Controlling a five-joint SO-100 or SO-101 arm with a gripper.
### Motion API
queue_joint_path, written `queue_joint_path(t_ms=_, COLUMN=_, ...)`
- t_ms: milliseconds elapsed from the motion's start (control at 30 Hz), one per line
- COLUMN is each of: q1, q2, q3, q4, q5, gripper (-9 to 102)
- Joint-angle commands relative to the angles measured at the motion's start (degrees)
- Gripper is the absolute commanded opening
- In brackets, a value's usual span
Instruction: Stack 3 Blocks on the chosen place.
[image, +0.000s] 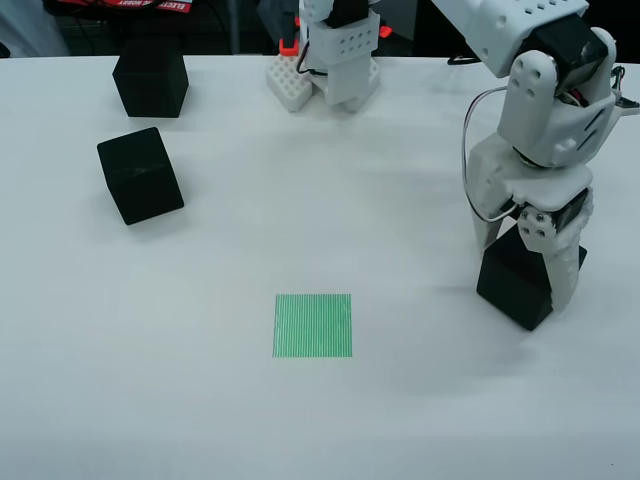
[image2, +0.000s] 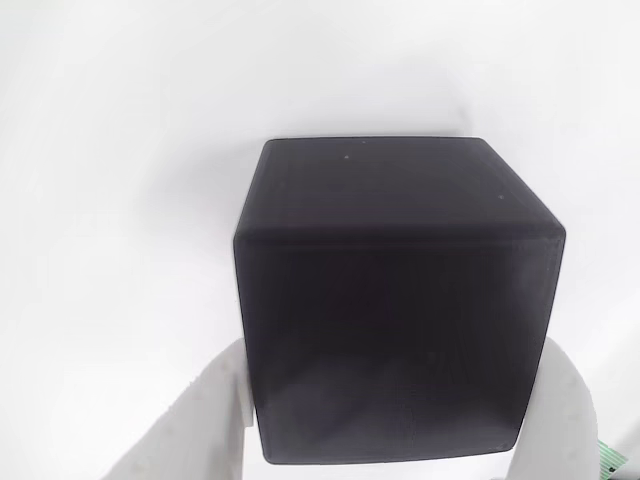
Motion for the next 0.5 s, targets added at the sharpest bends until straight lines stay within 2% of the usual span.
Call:
queue_joint_path(t_ms=0, q1=2.81, q2=4.13, q3=0.79, q4=0.88, q5=-0.09, gripper=19)
queue_joint_path(t_ms=467, q1=29.27, q2=16.00, q3=4.57, q4=3.25, q5=-0.62, gripper=19)
